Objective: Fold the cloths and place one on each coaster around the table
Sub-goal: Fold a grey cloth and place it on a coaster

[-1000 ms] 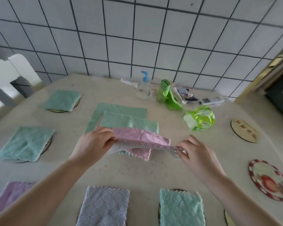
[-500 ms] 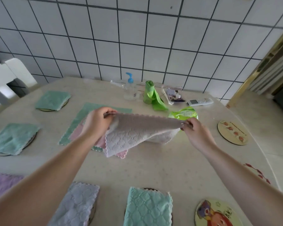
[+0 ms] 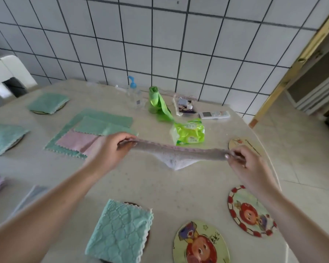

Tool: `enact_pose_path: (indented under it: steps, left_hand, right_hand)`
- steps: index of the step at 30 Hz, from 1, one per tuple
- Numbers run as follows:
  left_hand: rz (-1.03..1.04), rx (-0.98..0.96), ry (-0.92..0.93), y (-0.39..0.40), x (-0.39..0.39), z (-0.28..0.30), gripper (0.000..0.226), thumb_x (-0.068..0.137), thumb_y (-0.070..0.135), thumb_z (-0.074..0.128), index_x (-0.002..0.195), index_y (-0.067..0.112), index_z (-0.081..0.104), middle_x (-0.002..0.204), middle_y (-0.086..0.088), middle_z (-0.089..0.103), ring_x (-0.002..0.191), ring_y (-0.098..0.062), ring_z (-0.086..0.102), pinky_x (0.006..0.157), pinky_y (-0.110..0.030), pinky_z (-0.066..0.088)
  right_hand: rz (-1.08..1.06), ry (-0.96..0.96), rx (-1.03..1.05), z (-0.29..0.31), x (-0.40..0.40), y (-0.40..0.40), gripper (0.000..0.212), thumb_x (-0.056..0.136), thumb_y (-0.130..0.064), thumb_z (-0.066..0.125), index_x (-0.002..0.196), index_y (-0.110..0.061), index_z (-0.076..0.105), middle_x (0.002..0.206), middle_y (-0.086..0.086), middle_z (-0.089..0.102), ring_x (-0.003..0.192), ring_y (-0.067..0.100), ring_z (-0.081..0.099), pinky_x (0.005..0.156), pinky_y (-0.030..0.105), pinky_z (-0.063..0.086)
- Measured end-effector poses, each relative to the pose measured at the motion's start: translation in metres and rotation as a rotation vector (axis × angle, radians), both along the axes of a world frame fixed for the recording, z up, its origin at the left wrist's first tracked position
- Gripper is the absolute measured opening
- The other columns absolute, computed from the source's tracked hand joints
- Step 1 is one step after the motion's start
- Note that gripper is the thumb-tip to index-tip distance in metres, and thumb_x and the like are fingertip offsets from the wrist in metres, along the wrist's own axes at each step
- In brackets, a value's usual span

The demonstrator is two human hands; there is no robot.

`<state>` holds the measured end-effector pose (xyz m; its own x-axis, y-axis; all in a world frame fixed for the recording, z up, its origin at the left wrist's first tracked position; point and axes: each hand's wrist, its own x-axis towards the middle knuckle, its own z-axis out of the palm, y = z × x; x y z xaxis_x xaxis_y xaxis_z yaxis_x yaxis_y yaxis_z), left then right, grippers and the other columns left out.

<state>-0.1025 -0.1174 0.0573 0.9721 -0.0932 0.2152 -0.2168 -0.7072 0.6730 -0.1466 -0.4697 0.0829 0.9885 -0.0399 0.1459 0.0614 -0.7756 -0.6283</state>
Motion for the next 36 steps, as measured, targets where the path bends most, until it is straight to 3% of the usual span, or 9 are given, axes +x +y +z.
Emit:
enact_pose_path:
  steps: [3, 8, 11, 14, 19, 23, 28, 32, 36]
  left_hand:
    - [-0.041, -0.016, 0.179, -0.016, -0.03, -0.039, 0.011, 0.085, 0.037, 0.058, 0.092, 0.038, 0.066, 0.086, 0.012, 0.07, 0.074, -0.003, 0.064, 0.068, -0.035, 0.054]
    - [0.006, 0.031, 0.366, -0.032, -0.061, -0.081, 0.014, 0.086, 0.022, 0.064, 0.093, 0.032, 0.07, 0.086, 0.015, 0.071, 0.076, 0.004, 0.064, 0.071, -0.026, 0.052]
    - [0.017, 0.039, 0.413, -0.034, -0.055, -0.092, 0.014, 0.085, 0.022, 0.064, 0.094, 0.032, 0.069, 0.086, 0.017, 0.07, 0.077, 0.007, 0.063, 0.069, -0.017, 0.05]
    - [0.046, 0.037, 0.449, -0.038, -0.038, -0.095, 0.007, 0.086, 0.027, 0.063, 0.091, 0.03, 0.068, 0.083, 0.012, 0.07, 0.07, -0.003, 0.065, 0.067, -0.03, 0.054]
    - [0.107, 0.07, 0.526, -0.04, -0.011, -0.116, 0.007, 0.086, 0.029, 0.064, 0.09, 0.025, 0.067, 0.082, 0.007, 0.069, 0.069, -0.015, 0.064, 0.068, -0.04, 0.055]
    - [0.156, 0.105, 0.571, -0.041, 0.001, -0.133, 0.012, 0.086, 0.029, 0.064, 0.094, 0.02, 0.067, 0.084, 0.004, 0.068, 0.071, -0.012, 0.063, 0.063, -0.031, 0.051]
    - [0.191, 0.148, 0.598, -0.04, 0.012, -0.144, 0.015, 0.087, 0.029, 0.062, 0.098, 0.02, 0.067, 0.087, 0.006, 0.065, 0.078, -0.012, 0.061, 0.062, -0.024, 0.045]
    - [0.203, 0.184, 0.603, -0.04, 0.018, -0.148, 0.016, 0.085, 0.032, 0.063, 0.097, 0.023, 0.067, 0.09, 0.008, 0.066, 0.08, -0.012, 0.062, 0.07, -0.03, 0.052]
    - [0.191, 0.213, 0.611, -0.042, 0.023, -0.15, 0.01, 0.084, 0.032, 0.064, 0.09, 0.024, 0.066, 0.085, 0.007, 0.068, 0.075, -0.013, 0.062, 0.068, -0.035, 0.055]
  right_hand:
    - [0.001, 0.174, -0.012, -0.038, -0.025, -0.02, 0.004, 0.086, -0.037, 0.053, 0.083, -0.034, 0.053, 0.066, -0.003, 0.061, 0.048, 0.013, 0.052, 0.045, 0.036, 0.045]
    - [0.009, 0.306, -0.08, -0.077, -0.049, -0.036, 0.008, 0.088, -0.031, 0.057, 0.085, -0.024, 0.059, 0.057, -0.003, 0.061, 0.045, 0.008, 0.053, 0.042, 0.02, 0.037]
    - [0.015, 0.345, -0.066, -0.09, -0.041, -0.04, 0.012, 0.088, -0.03, 0.058, 0.081, -0.02, 0.059, 0.051, -0.001, 0.056, 0.038, 0.005, 0.046, 0.039, 0.019, 0.03]
    - [0.004, 0.378, -0.016, -0.101, -0.023, -0.041, 0.011, 0.089, -0.031, 0.056, 0.081, -0.023, 0.059, 0.052, 0.001, 0.057, 0.038, 0.004, 0.044, 0.038, 0.02, 0.032]
    - [0.005, 0.463, 0.019, -0.131, 0.016, -0.037, 0.012, 0.091, -0.029, 0.054, 0.083, -0.022, 0.06, 0.058, 0.001, 0.06, 0.043, 0.008, 0.042, 0.042, 0.022, 0.029]
    - [-0.012, 0.528, -0.009, -0.153, 0.042, -0.033, 0.019, 0.09, -0.029, 0.052, 0.082, -0.013, 0.059, 0.066, 0.011, 0.062, 0.048, 0.014, 0.045, 0.048, 0.028, 0.031]
    - [-0.003, 0.554, -0.081, -0.166, 0.063, -0.032, 0.016, 0.09, -0.033, 0.051, 0.084, -0.02, 0.058, 0.065, 0.002, 0.062, 0.055, 0.018, 0.056, 0.049, 0.03, 0.037]
    - [0.014, 0.553, -0.113, -0.17, 0.071, -0.032, 0.011, 0.09, -0.034, 0.052, 0.087, -0.026, 0.06, 0.063, -0.006, 0.061, 0.055, 0.014, 0.057, 0.047, 0.028, 0.039]
    - [0.006, 0.574, -0.108, -0.176, 0.076, -0.033, 0.013, 0.089, -0.032, 0.053, 0.088, -0.023, 0.061, 0.065, -0.003, 0.062, 0.056, 0.015, 0.057, 0.049, 0.029, 0.04]
